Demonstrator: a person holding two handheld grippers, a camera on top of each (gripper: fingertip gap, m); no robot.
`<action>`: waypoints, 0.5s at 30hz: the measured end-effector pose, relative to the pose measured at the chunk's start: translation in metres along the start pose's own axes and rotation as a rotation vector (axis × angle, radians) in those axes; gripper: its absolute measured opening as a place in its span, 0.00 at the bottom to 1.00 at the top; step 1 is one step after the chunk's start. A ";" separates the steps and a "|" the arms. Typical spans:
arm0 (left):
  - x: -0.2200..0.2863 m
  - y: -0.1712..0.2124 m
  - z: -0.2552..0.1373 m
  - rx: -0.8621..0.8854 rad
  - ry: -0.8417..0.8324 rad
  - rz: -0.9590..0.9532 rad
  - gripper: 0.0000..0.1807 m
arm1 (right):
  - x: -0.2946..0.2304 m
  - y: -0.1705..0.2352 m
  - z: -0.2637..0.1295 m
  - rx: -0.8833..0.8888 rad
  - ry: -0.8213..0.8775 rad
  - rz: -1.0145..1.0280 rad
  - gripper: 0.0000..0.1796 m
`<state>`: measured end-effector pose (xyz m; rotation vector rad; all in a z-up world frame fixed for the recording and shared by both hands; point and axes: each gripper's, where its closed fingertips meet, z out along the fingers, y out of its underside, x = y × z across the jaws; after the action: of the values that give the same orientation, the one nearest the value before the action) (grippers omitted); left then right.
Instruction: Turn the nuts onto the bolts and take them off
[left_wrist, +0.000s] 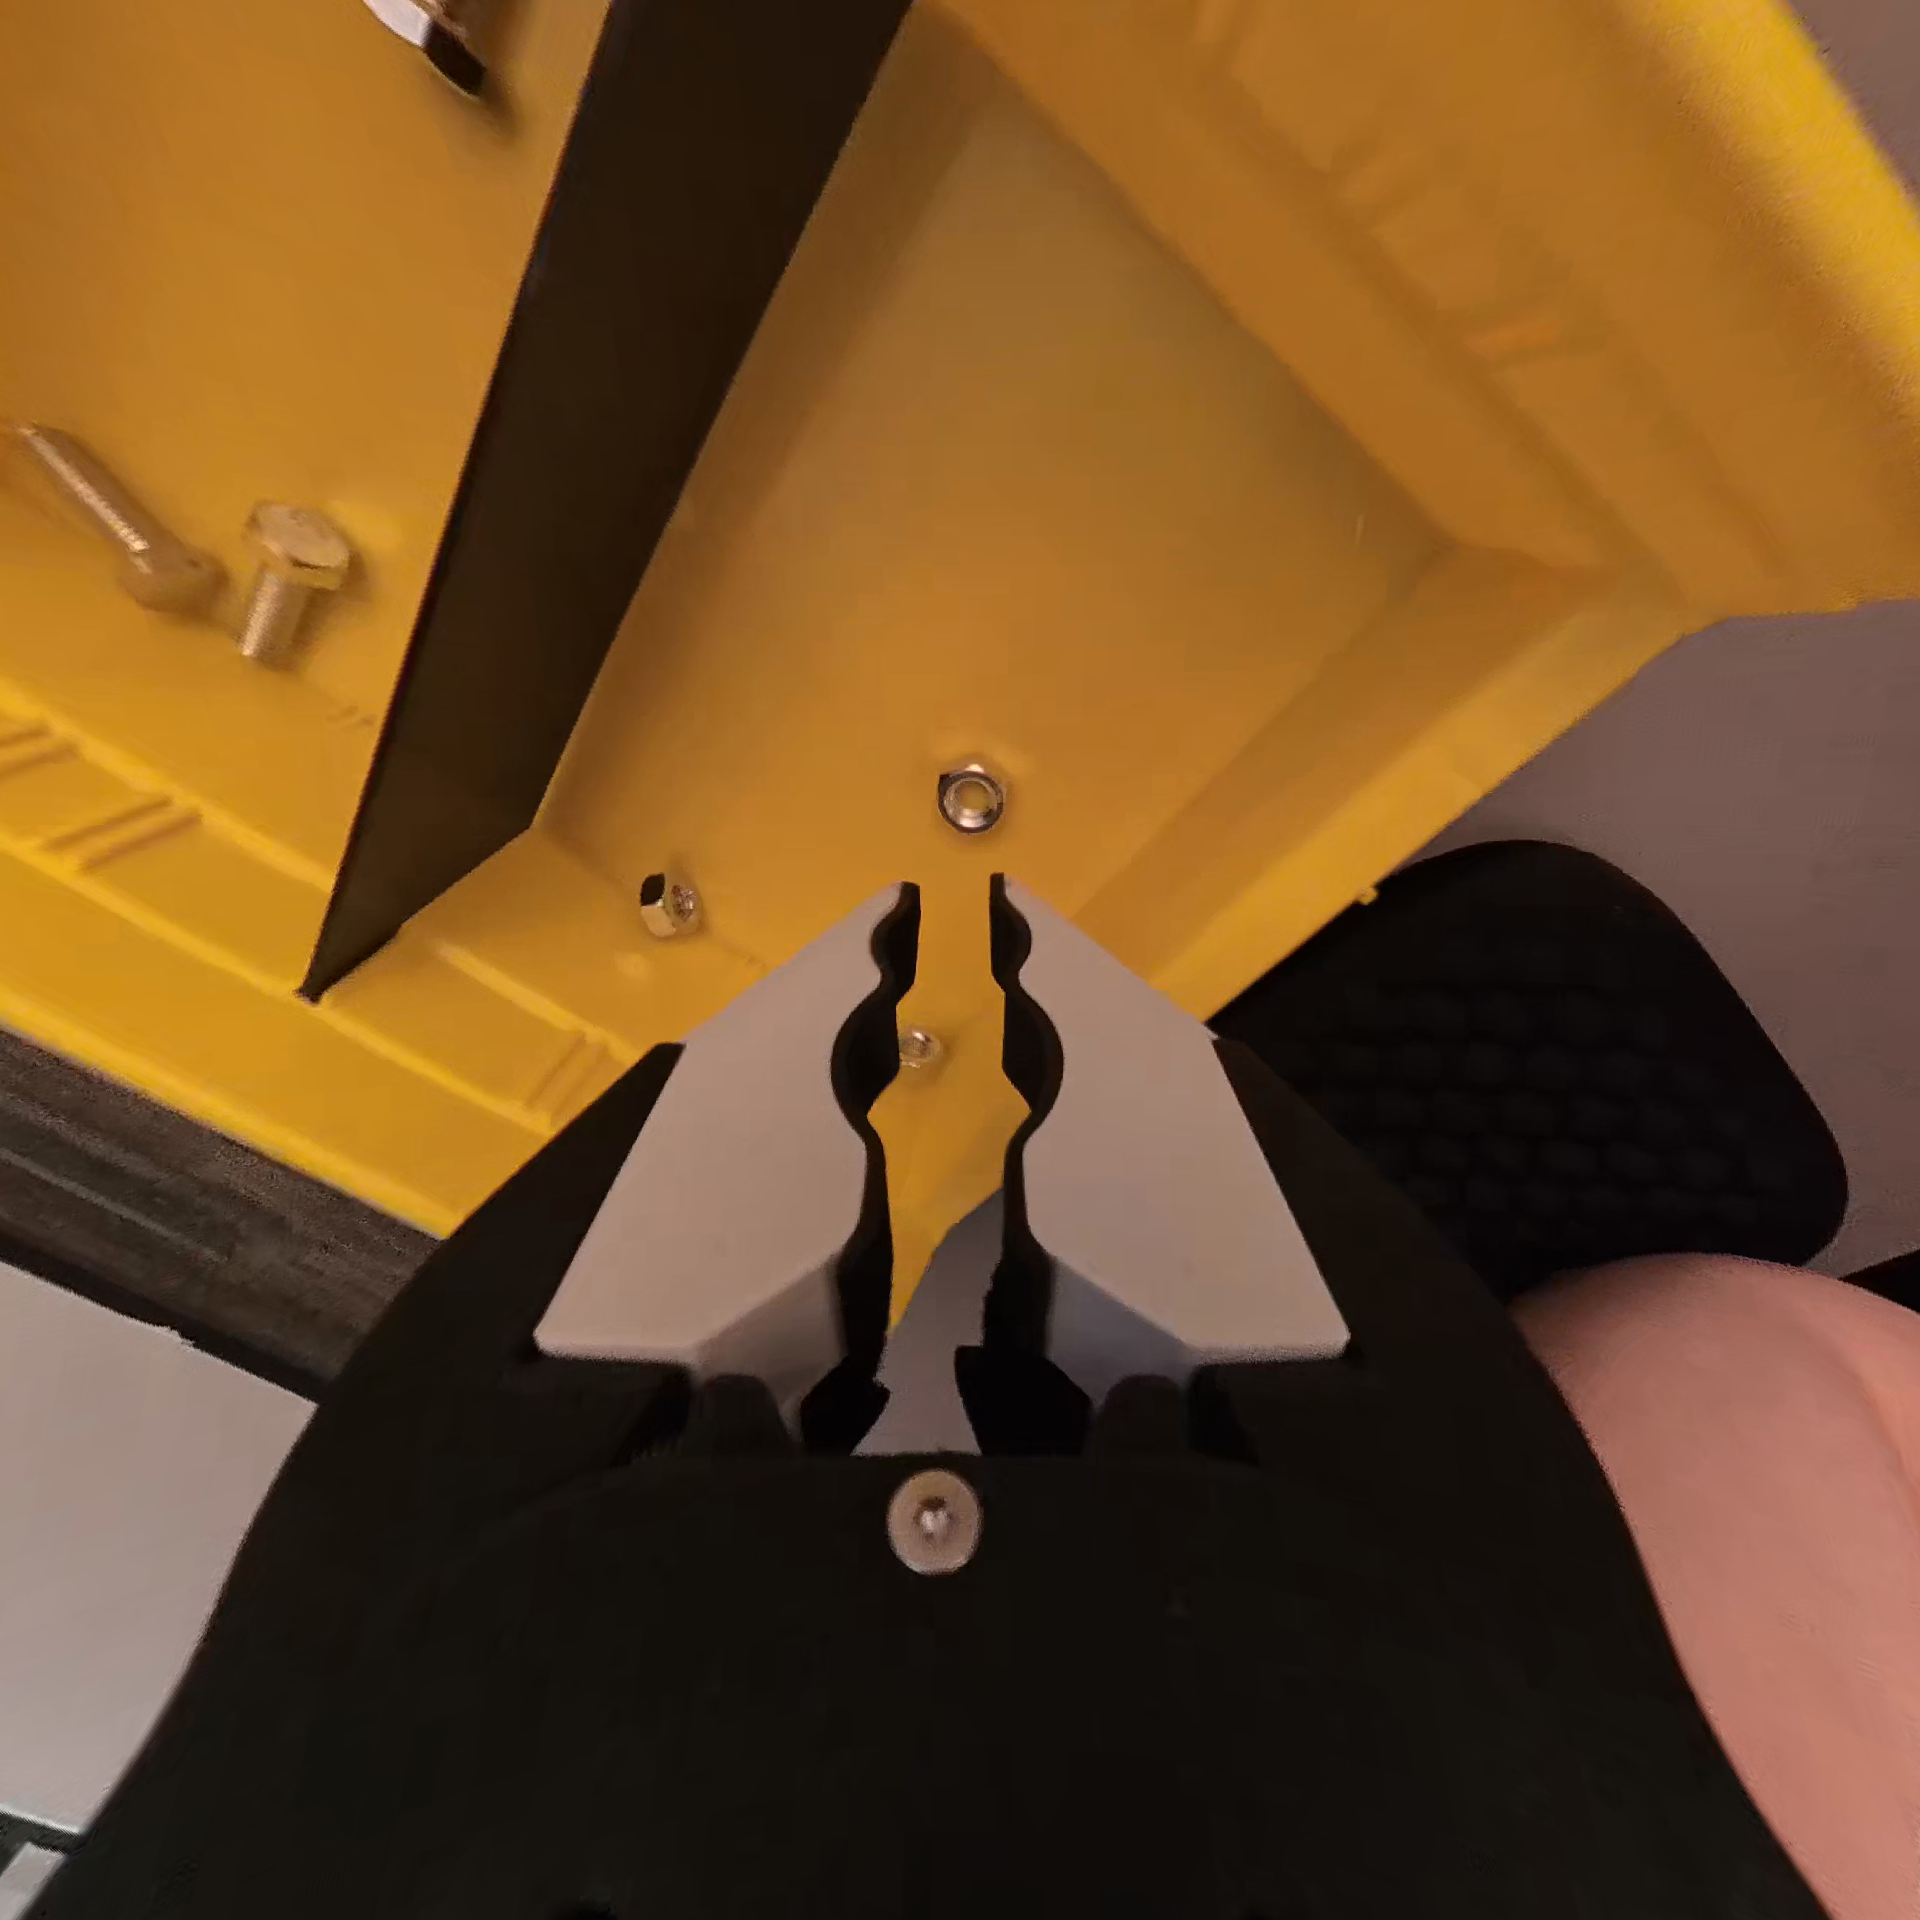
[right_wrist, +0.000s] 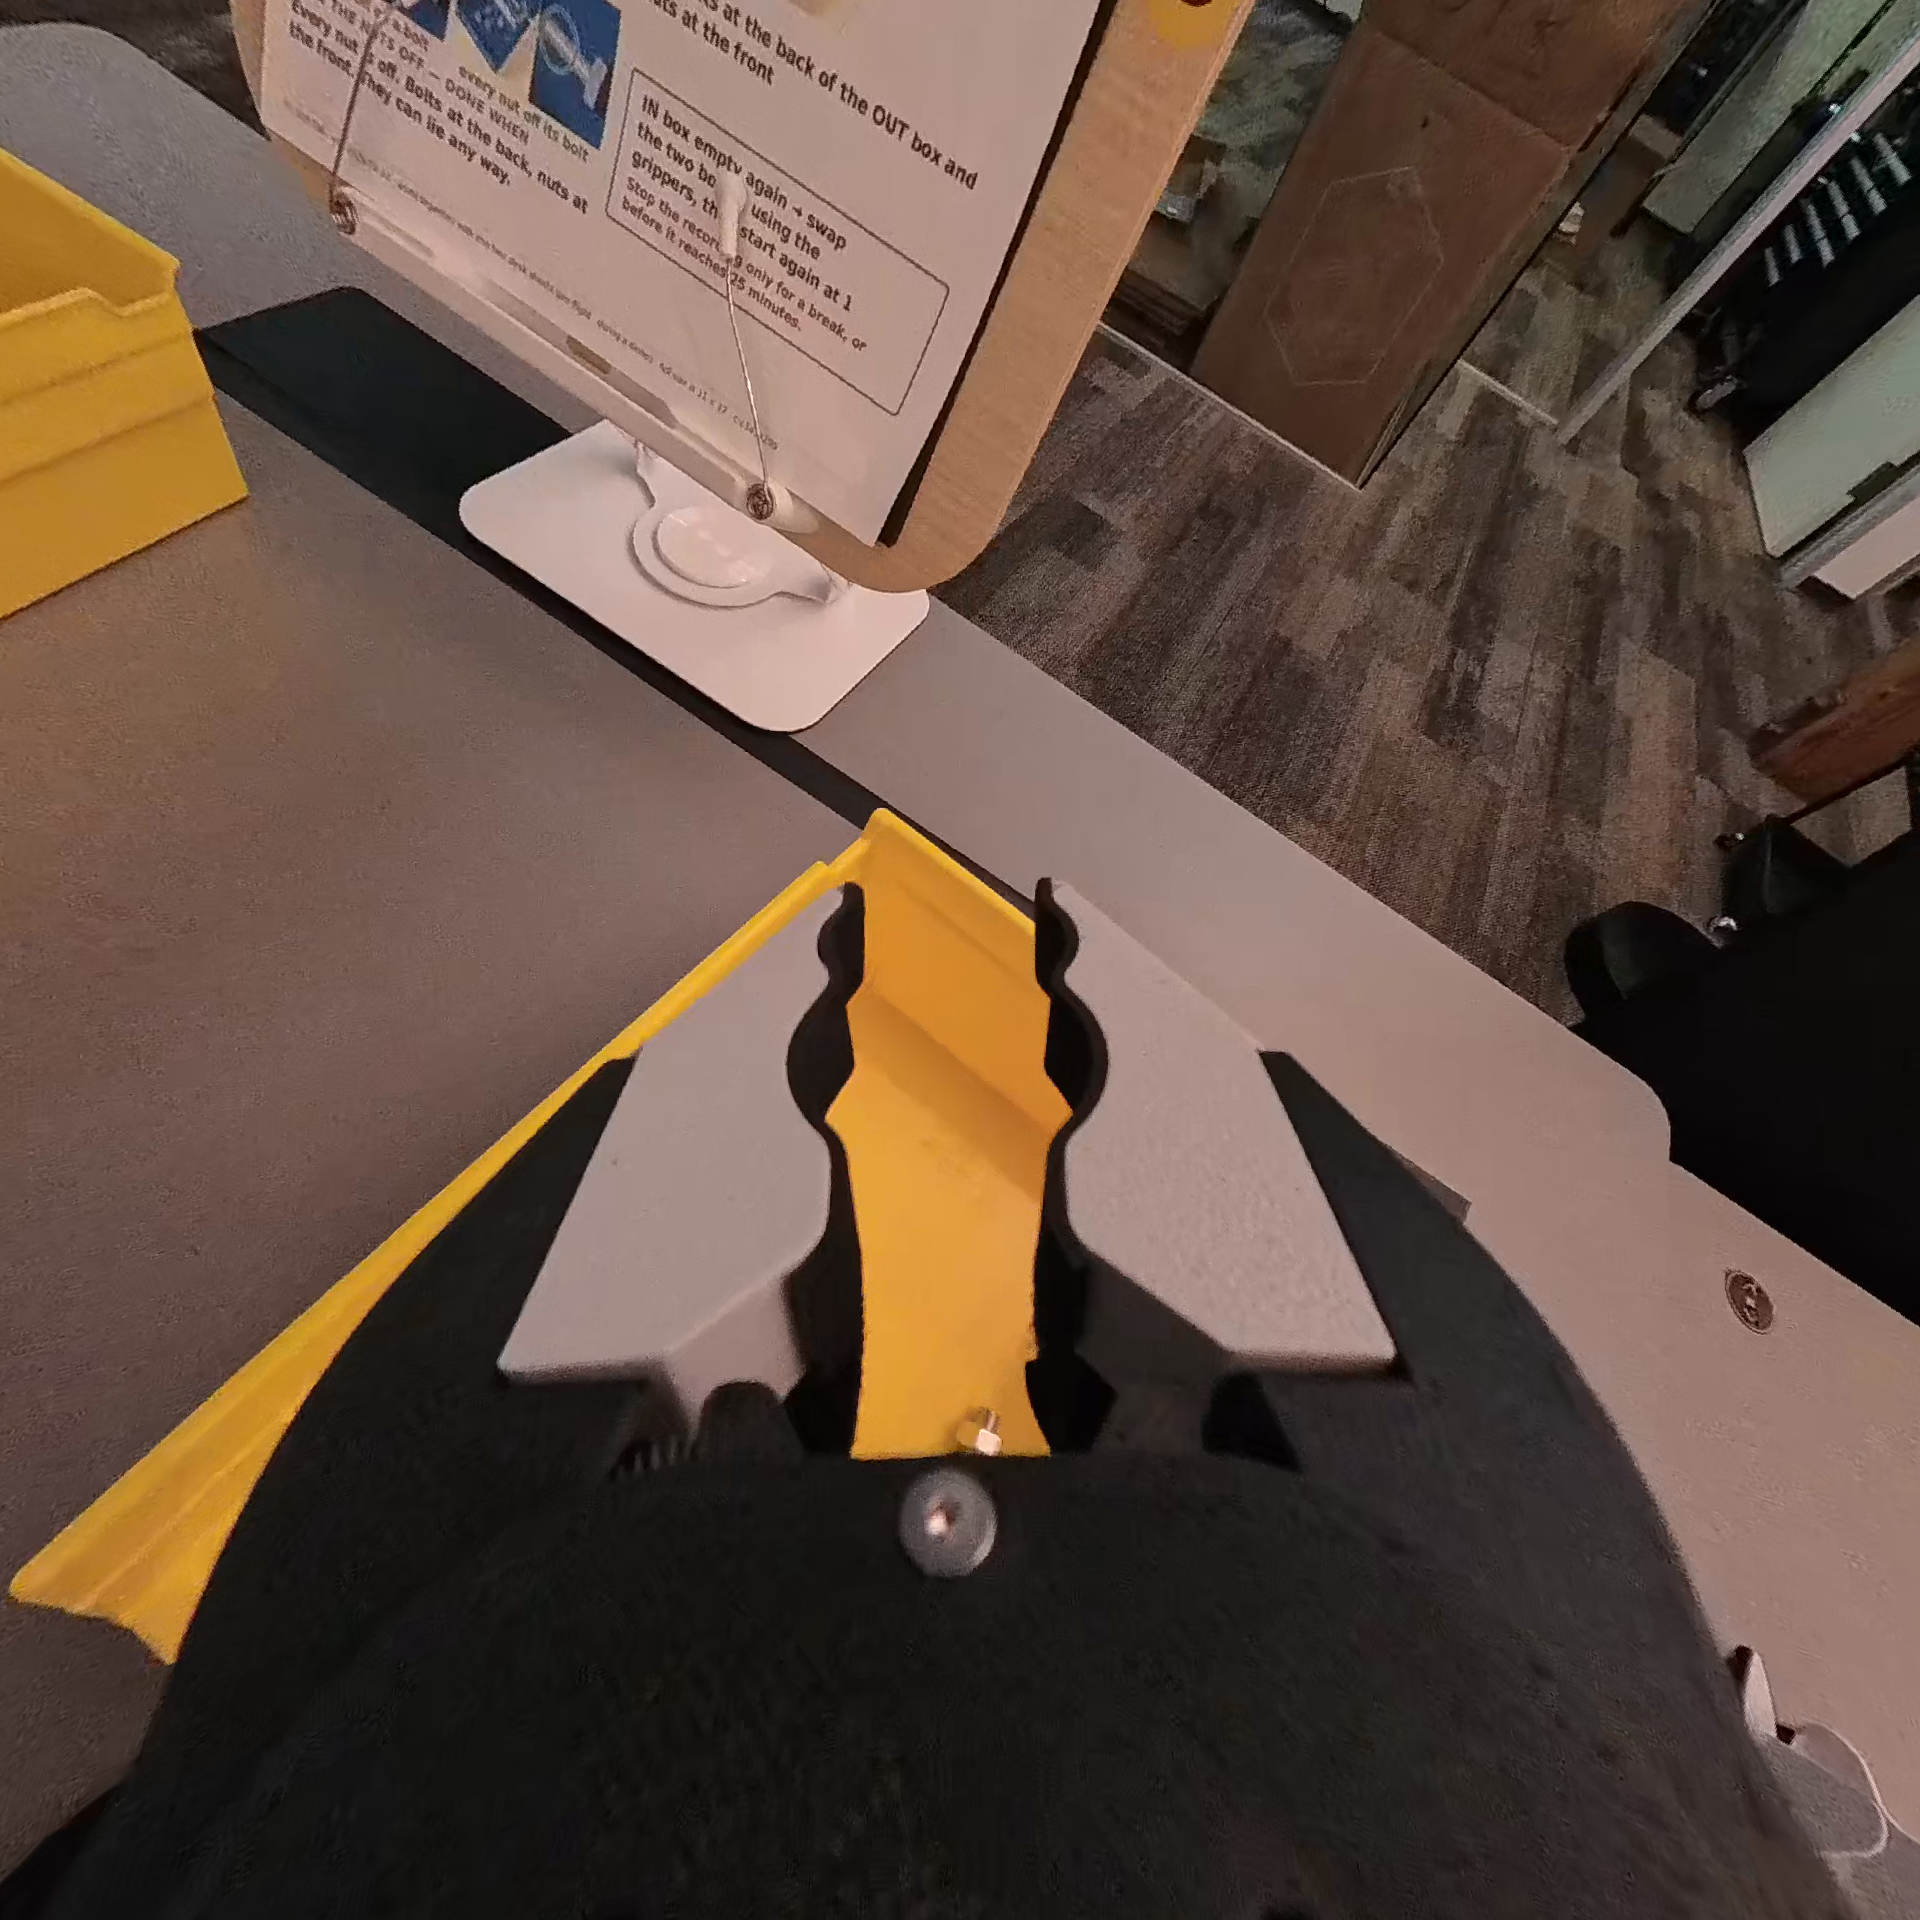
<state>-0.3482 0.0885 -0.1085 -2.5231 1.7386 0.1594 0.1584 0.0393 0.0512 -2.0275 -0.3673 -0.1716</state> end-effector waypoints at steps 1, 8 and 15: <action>0.000 0.000 0.005 -0.010 0.013 0.006 0.07 | 0.000 0.000 0.000 0.001 -0.003 0.003 0.18; 0.001 0.005 0.034 -0.098 0.101 0.015 0.08 | 0.001 0.006 0.001 -0.017 -0.013 0.010 0.18; -0.004 0.001 0.047 -0.090 0.123 0.020 0.08 | -0.001 0.010 0.003 -0.034 -0.026 -0.006 0.18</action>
<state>-0.3521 0.0971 -0.1544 -2.6322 1.8408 0.0871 0.1604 0.0372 0.0417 -2.0636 -0.3887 -0.1563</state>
